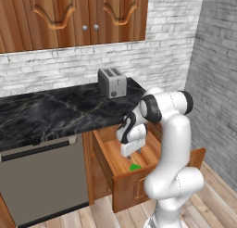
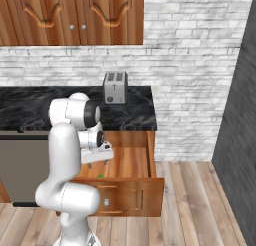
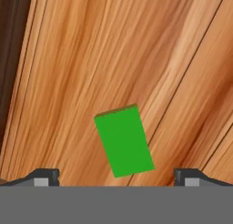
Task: Restock the sink supplies by placing the sponge and soap dispenser on the counter and next to the sink. Make sure the soap dispenser is upright.
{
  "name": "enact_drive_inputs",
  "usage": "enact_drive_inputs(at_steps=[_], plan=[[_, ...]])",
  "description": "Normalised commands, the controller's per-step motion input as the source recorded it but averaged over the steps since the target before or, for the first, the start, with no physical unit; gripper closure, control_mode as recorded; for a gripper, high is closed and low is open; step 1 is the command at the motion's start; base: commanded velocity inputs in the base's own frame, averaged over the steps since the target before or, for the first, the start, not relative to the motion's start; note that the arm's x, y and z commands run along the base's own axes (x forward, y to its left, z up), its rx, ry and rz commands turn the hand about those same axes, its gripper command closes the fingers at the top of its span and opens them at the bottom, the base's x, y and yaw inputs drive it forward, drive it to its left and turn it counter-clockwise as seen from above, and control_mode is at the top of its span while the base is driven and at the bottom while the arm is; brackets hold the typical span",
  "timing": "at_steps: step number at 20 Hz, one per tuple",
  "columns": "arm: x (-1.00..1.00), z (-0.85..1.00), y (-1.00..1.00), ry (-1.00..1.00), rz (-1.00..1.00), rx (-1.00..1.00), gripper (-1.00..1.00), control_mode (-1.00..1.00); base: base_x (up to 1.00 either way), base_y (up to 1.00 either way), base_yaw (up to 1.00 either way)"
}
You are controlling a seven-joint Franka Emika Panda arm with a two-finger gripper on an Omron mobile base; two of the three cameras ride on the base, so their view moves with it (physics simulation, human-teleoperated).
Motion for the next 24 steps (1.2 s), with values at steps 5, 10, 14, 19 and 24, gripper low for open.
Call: enact_drive_inputs(at_steps=[5,10,14,19,24], plan=[[0.00,-0.29,0.05,-0.01,0.00,-0.02,-1.00,-1.00,0.00,0.00,0.00],[0.00,-0.30,-0.02,0.00,0.00,0.00,-1.00,-1.00,0.00,0.00,0.00],[0.00,-0.18,0.00,0.00,0.00,0.00,-1.00,-1.00,0.00,0.00,0.00],[0.00,-0.26,0.00,0.00,0.00,0.00,-1.00,-1.00,0.00,0.00,0.00],[0.00,-0.21,0.00,0.00,0.00,0.00,-1.00,-1.00,0.00,0.00,0.00]])
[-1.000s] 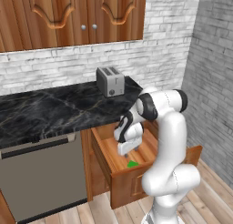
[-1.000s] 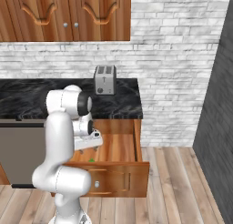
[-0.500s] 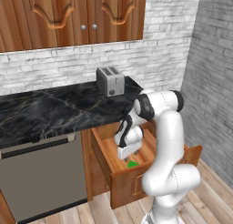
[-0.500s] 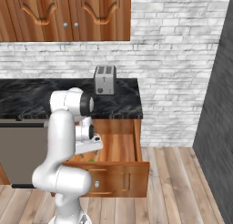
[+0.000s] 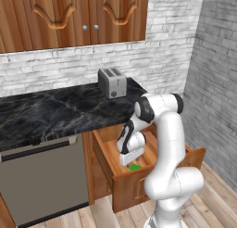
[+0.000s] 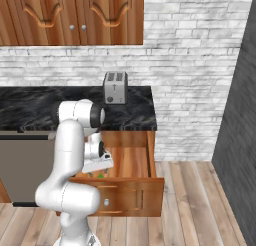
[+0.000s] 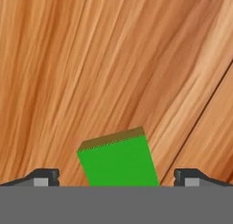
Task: Restock the sink supplies by placing the sponge and soap dispenser on the counter and next to the sink. Make sure the soap dispenser is upright.
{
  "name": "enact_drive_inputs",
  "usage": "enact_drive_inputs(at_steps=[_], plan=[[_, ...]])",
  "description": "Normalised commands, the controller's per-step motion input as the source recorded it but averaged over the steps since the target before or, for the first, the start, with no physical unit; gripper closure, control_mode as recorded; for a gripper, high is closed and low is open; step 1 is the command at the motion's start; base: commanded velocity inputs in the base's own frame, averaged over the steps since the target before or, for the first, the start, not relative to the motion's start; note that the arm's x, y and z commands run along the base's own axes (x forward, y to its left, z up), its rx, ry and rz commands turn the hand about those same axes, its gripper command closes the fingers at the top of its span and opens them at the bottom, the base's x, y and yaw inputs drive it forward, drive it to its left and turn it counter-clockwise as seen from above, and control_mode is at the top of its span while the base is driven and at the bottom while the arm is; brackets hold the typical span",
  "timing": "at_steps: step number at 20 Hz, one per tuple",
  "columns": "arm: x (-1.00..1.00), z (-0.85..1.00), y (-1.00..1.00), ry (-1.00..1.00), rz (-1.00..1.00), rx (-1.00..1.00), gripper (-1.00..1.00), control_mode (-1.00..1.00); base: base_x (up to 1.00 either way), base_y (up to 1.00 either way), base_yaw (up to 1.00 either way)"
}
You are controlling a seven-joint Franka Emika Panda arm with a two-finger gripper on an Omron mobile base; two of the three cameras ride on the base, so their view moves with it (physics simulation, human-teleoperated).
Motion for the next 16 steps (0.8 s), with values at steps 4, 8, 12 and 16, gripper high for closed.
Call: enact_drive_inputs(at_steps=[4,8,12,16], plan=[[0.00,-0.19,0.00,0.00,0.00,0.00,-1.00,-1.00,0.00,0.00,0.00],[0.00,-0.29,0.00,0.00,0.00,0.00,-1.00,-1.00,0.00,0.00,0.00],[-0.03,-0.24,0.00,0.00,0.00,0.00,-1.00,-1.00,0.00,0.00,0.00],[0.00,-0.07,0.00,0.00,0.00,0.00,-1.00,-1.00,0.00,0.00,0.00]])
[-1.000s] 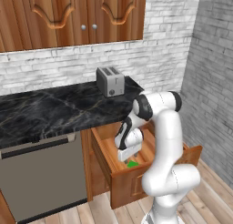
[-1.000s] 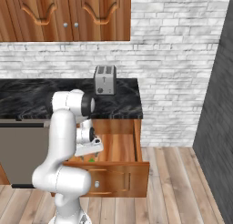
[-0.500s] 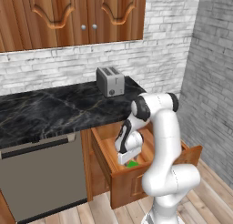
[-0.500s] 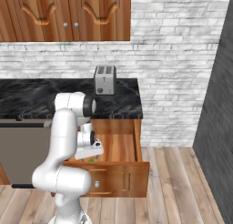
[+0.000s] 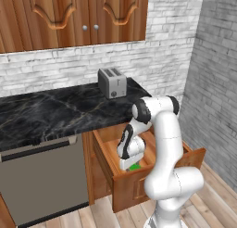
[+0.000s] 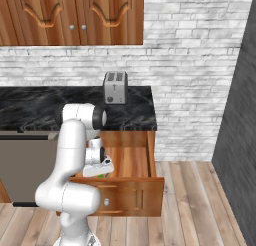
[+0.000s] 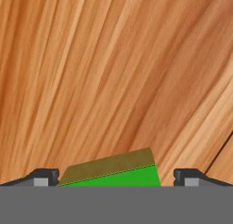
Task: Restock the sink supplies by placing the sponge and soap dispenser on the counter and next to the sink. Make sure the soap dispenser is upright.
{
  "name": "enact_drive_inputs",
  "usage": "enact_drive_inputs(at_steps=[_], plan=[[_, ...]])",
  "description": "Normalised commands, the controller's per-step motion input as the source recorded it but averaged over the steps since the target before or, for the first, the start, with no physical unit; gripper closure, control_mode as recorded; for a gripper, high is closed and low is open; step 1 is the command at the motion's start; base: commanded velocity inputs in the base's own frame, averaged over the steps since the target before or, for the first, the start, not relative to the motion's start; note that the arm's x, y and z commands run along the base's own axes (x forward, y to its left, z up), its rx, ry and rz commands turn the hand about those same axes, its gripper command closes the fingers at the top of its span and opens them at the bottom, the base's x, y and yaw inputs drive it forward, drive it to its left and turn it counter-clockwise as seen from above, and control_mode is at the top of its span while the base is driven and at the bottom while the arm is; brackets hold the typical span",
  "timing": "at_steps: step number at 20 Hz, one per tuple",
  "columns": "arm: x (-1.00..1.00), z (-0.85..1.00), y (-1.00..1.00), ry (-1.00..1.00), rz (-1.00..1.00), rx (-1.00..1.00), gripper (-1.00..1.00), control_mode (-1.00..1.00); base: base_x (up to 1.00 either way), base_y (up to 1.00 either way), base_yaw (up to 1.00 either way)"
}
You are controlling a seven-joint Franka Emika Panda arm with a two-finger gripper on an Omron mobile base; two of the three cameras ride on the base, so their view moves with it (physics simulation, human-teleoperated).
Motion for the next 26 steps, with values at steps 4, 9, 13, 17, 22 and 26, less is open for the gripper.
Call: enact_drive_inputs(at_steps=[4,9,13,17,22,26], plan=[[0.00,-0.07,0.00,0.00,0.00,0.00,1.00,-1.00,0.00,0.00,0.00],[0.00,0.00,0.00,0.00,0.00,0.00,1.00,-1.00,0.00,0.00,0.00],[0.00,0.00,0.03,0.00,0.00,0.00,1.00,-1.00,0.00,0.00,0.00],[0.00,0.07,0.00,0.01,0.00,0.00,1.00,-1.00,0.00,0.00,0.00],[-0.03,0.40,-0.03,-0.01,0.00,0.00,1.00,-1.00,0.00,0.00,0.00],[-0.04,0.98,-0.01,0.00,0.00,0.00,1.00,-1.00,0.00,0.00,0.00]])
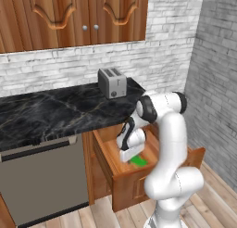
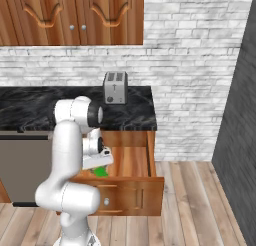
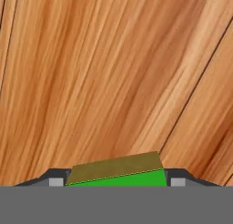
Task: Restock the sink supplies by placing the sponge and soap dispenser on the counter and next to the sink. Make sure the soap dispenser is upright.
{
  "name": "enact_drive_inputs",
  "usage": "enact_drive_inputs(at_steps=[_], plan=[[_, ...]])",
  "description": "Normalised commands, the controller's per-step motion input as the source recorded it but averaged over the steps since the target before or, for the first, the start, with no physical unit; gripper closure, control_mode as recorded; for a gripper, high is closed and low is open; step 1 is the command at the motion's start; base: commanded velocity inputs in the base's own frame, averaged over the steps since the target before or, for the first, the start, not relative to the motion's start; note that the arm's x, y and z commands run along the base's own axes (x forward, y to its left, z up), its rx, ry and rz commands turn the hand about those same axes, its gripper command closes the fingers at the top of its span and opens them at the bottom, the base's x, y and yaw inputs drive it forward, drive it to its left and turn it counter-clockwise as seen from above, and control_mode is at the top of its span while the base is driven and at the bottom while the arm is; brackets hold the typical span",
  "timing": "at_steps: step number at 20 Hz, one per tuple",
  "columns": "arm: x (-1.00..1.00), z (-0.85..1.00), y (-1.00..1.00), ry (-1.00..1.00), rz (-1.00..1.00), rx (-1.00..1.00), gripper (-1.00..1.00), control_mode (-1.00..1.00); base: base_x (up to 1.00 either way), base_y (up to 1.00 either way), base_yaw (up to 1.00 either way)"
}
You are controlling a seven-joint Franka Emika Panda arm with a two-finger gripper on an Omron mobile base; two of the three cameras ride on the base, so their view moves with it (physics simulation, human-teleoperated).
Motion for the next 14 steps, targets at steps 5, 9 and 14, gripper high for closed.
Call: enact_drive_inputs(at_steps=[5,9,14], plan=[[-0.11,1.00,-0.16,-0.10,0.00,0.00,1.00,-1.00,0.00,0.00,0.00],[-0.49,0.99,-0.14,-0.26,0.00,0.00,1.00,-1.00,0.00,0.00,0.00],[-0.47,1.00,-0.01,-0.23,0.00,0.02,1.00,-1.00,0.00,0.00,0.00]])
